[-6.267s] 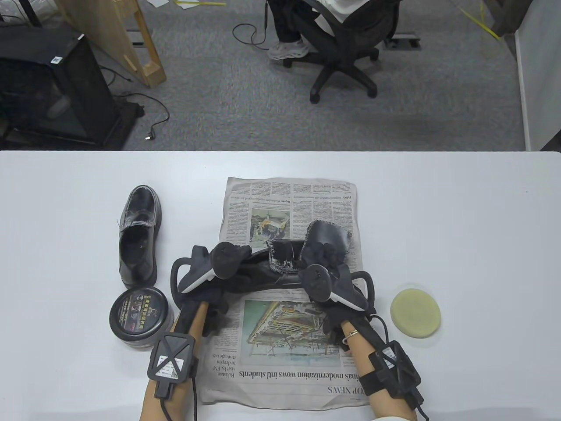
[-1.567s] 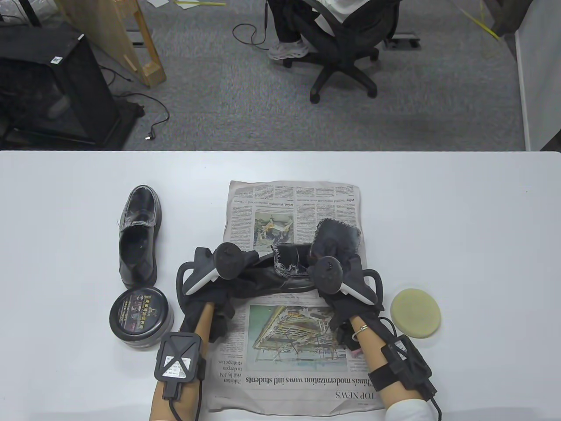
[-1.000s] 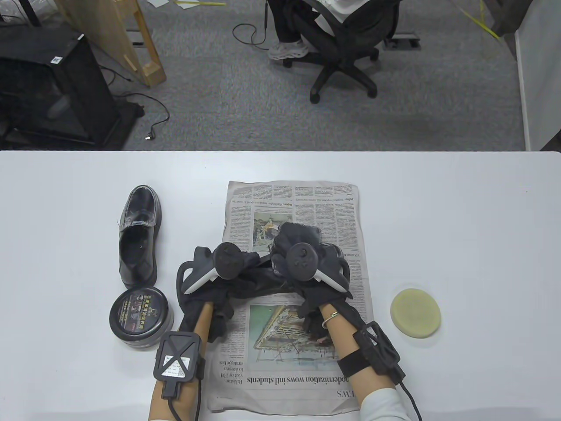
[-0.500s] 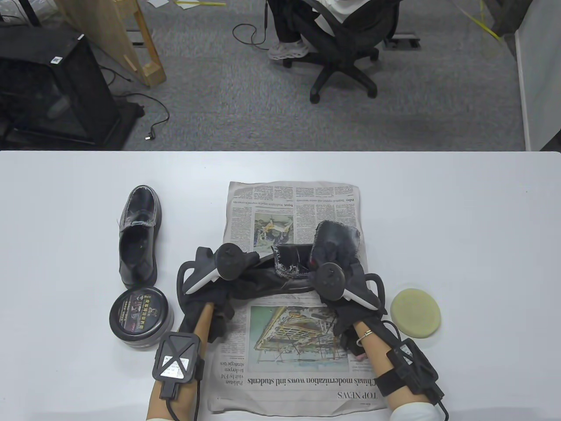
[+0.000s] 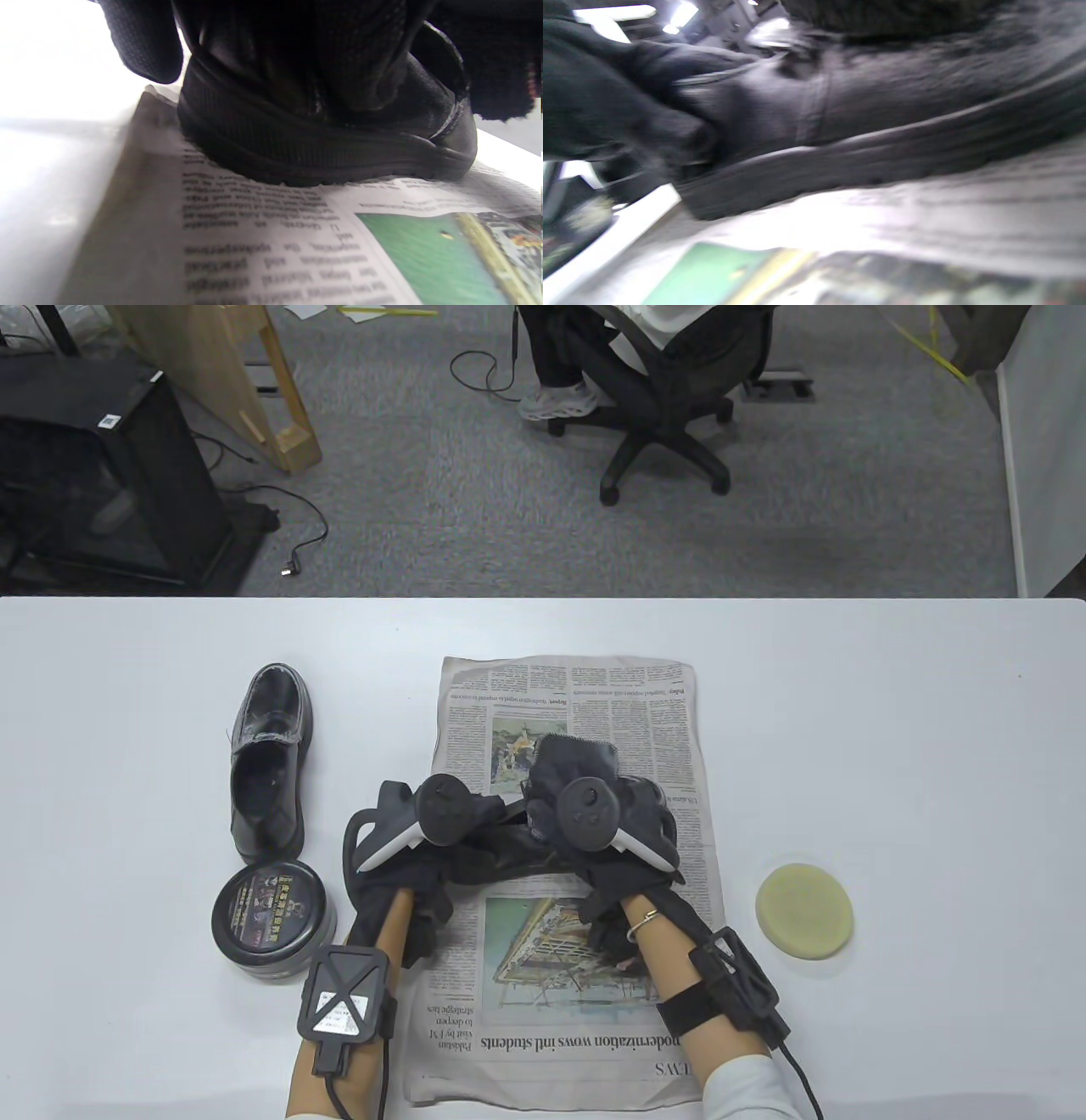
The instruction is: Dip and apply leather care cream with polishing sponge on shoes
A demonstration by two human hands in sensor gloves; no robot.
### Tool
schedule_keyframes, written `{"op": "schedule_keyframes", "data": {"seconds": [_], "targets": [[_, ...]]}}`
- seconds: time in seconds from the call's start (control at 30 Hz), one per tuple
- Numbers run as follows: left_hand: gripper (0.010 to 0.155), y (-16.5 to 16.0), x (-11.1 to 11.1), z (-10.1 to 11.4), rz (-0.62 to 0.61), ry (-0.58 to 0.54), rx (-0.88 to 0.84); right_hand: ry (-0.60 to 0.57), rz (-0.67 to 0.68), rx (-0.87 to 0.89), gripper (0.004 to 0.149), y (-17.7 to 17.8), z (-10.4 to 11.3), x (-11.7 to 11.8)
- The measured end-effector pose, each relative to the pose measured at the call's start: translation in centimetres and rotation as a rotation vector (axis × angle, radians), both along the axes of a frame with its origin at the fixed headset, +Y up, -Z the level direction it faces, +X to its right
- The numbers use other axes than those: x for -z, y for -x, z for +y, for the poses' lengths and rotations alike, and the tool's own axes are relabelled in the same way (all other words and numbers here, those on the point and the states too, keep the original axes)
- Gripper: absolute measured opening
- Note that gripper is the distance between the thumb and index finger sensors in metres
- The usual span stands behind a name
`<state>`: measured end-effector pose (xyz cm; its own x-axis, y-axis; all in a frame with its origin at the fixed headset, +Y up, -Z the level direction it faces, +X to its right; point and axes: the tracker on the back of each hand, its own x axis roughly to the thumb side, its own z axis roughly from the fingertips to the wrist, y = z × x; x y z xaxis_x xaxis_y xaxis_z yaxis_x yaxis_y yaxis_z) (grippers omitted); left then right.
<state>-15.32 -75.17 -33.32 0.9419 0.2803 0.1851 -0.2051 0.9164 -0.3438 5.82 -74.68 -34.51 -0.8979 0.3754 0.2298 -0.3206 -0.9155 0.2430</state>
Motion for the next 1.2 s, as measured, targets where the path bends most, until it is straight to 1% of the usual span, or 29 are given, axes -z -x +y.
{"op": "schedule_keyframes", "data": {"seconds": [0.07, 0.13, 0.23, 0.37, 0.43, 0.53, 0.6, 0.67, 0.73, 0.83, 0.9, 0.97, 1.0, 1.1, 1.17, 1.2], "targets": [[0.072, 0.0, -0.1, 0.0, 0.007, -0.002, -0.004, 0.026, -0.057, -0.019, 0.063, -1.2, -0.4, 0.7], [0.073, 0.0, -0.1, -0.1, 0.009, -0.005, -0.009, 0.036, -0.077, -0.050, 0.063, -2.6, -0.6, 0.8], [0.073, 0.0, -0.1, -0.1, 0.008, -0.005, -0.011, 0.012, -0.090, -0.136, 0.063, -4.4, -0.9, 0.1], [0.073, -0.1, -0.1, 0.0, 0.000, -0.007, 0.004, -0.051, -0.055, -0.221, 0.064, -5.8, -1.3, -1.9], [0.073, -0.1, -0.1, 0.0, -0.007, -0.009, 0.002, -0.085, -0.007, -0.250, 0.064, -5.8, -1.4, -3.3], [0.072, -0.2, -0.1, 0.0, -0.020, -0.012, 0.010, -0.113, 0.064, -0.233, 0.065, -5.0, -1.2, -4.9], [0.072, -0.2, 0.0, -0.1, -0.028, -0.010, 0.004, -0.132, 0.123, -0.180, 0.065, -3.8, -0.7, -5.8], [0.071, -0.2, 0.0, -0.1, -0.029, -0.005, -0.004, -0.134, 0.159, -0.106, 0.065, -2.5, -0.2, -6.1], [0.071, -0.2, 0.0, -0.1, -0.030, -0.001, -0.004, -0.144, 0.176, -0.018, 0.066, -1.4, 0.5, -5.9], [0.070, -0.2, 0.0, -0.1, -0.036, 0.004, -0.004, -0.102, 0.176, 0.177, 0.065, 0.2, 1.0, -4.7], [0.070, -0.2, 0.0, -0.1, -0.036, 0.007, -0.014, -0.088, 0.157, 0.151, 0.064, 0.9, 0.8, -3.7], [0.071, -0.1, 0.0, -0.2, -0.029, 0.008, -0.030, -0.098, 0.121, 0.019, 0.063, 1.1, 0.4, -2.2], [0.071, -0.1, 0.0, -0.2, -0.028, 0.009, -0.030, -0.083, 0.109, -0.009, 0.063, 1.1, 0.3, -1.7], [0.072, -0.1, -0.1, -0.2, -0.024, 0.006, -0.018, -0.010, 0.019, -0.014, 0.063, -0.1, 0.3, -0.1], [0.072, -0.1, -0.1, -0.2, -0.017, 0.003, -0.020, 0.022, -0.019, -0.079, 0.063, -1.4, 0.0, 0.5], [0.073, -0.1, -0.1, -0.2, -0.015, 0.001, -0.019, 0.015, -0.034, -0.124, 0.063, -2.3, -0.1, 0.6]]}}
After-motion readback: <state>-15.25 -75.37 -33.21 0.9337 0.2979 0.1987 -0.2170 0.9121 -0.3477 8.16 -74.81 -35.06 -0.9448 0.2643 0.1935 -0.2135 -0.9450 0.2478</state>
